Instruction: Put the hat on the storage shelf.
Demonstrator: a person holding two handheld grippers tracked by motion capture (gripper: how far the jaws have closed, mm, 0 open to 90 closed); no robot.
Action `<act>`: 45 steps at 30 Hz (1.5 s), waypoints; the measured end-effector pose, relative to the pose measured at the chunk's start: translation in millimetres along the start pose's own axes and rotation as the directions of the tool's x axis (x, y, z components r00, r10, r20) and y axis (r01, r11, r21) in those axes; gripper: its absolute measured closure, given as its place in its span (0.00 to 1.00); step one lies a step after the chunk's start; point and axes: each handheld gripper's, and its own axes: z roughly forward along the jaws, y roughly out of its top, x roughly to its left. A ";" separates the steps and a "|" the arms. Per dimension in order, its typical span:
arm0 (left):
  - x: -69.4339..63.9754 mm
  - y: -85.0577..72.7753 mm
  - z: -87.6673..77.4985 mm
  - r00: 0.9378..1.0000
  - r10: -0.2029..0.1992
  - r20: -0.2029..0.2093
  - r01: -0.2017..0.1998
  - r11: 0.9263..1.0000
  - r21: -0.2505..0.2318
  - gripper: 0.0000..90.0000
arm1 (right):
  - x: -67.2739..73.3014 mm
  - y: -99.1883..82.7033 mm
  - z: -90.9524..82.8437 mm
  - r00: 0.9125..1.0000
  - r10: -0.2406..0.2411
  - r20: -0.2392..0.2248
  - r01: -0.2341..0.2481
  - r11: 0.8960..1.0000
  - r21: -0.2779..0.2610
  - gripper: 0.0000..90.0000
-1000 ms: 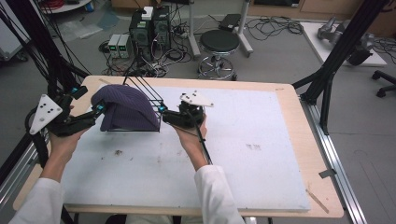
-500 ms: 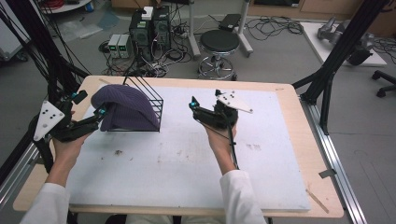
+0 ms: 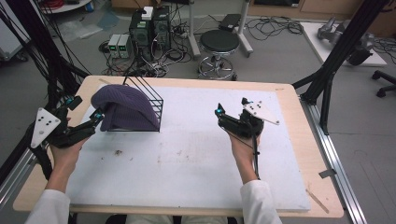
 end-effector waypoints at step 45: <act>-6.6 -63.0 -56.6 0.979 -0.104 -0.173 0.119 0.990 0.081 0.26 | -60.7 -89.6 -91.1 0.966 0.055 0.253 -0.062 0.998 0.021 0.12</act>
